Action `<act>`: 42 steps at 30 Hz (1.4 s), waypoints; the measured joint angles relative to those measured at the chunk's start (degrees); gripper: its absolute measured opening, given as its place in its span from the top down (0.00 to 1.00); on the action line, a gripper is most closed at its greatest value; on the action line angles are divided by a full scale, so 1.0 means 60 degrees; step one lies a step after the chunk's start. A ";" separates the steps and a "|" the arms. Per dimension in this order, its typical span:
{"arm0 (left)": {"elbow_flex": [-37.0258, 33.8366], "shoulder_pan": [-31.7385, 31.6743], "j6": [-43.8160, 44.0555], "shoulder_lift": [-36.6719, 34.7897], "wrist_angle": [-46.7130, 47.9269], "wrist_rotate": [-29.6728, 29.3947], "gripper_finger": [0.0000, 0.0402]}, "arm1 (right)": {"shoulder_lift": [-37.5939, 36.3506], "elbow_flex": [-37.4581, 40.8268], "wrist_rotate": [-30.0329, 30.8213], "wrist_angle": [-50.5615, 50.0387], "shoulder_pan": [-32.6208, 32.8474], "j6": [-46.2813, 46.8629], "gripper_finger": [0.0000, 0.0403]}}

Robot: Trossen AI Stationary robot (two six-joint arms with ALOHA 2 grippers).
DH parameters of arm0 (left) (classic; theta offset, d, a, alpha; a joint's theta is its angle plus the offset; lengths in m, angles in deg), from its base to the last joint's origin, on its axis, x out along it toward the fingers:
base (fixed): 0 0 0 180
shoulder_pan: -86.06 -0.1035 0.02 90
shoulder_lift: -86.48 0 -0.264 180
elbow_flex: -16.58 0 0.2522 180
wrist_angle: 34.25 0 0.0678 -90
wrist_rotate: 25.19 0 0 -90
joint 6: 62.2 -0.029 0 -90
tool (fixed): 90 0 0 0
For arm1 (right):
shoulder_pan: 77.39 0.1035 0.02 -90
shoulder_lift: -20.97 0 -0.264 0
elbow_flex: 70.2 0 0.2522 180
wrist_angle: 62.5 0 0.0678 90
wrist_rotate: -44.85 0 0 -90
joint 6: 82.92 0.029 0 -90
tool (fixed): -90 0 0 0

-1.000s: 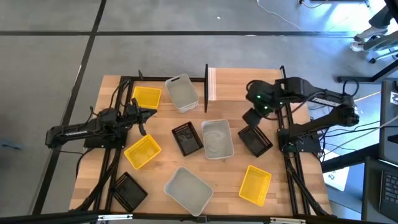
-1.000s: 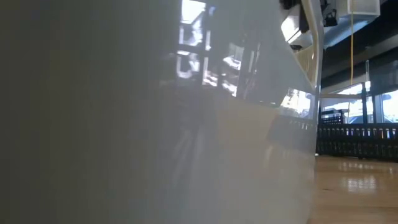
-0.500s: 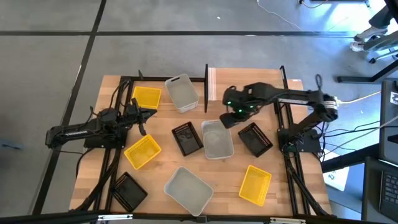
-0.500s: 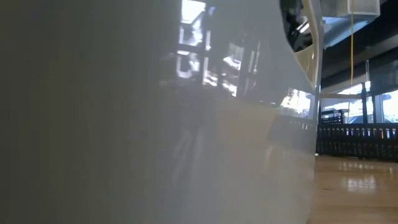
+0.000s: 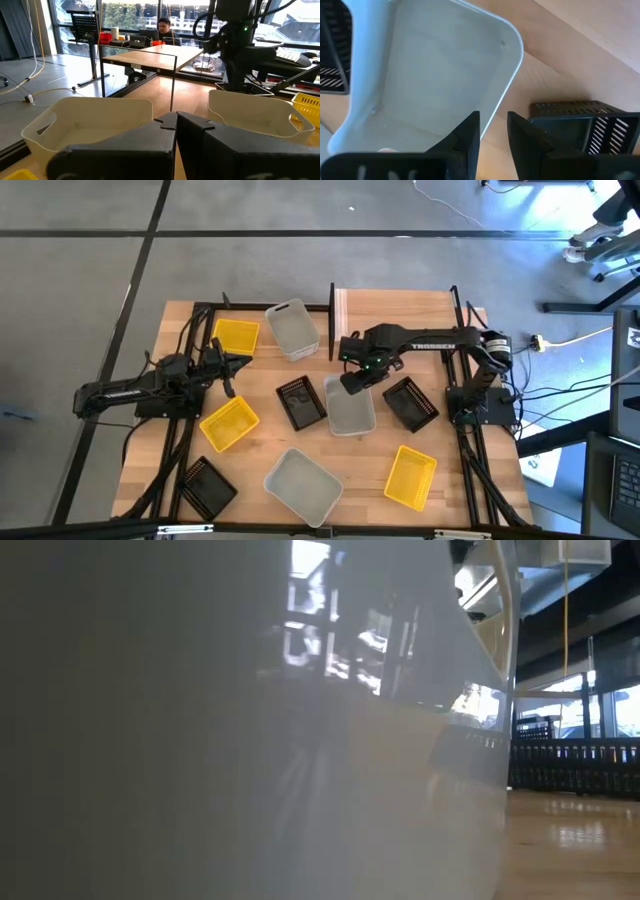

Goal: Stack baskets on shelf by color
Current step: Put the middle right white bin on the shelf

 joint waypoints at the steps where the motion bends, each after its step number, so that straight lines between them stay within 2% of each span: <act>1: -0.0004 -0.0001 0.0004 0.0000 0.0000 0.0000 1.00 | 0.0062 0.0000 0.0000 0.0022 0.0000 -0.0042 0.76; 18: -0.0001 0.0000 0.0004 0.0003 0.0003 0.0000 1.00 | 0.1127 0.0000 0.0447 0.0210 0.0004 -0.0263 0.76; 25: 0.0000 -0.0003 0.0004 0.0002 0.0000 0.0000 1.00 | 0.1634 0.0023 0.0436 0.0253 0.0004 -0.0815 0.76; 28: -0.0002 -0.0002 0.0003 0.0003 0.0000 0.0000 1.00 | 0.1696 0.0029 0.0348 0.0314 0.0004 -0.1296 0.81; 33: -0.0003 -0.0003 0.0004 0.0003 0.0000 0.0000 1.00 | 0.1689 0.0029 0.0288 0.0329 0.0000 -0.2045 0.97; 42: -0.0004 0.0000 0.0003 0.0003 0.0000 0.0000 1.00 | 0.1685 -0.0472 -0.0178 0.0004 0.0086 -0.2501 0.99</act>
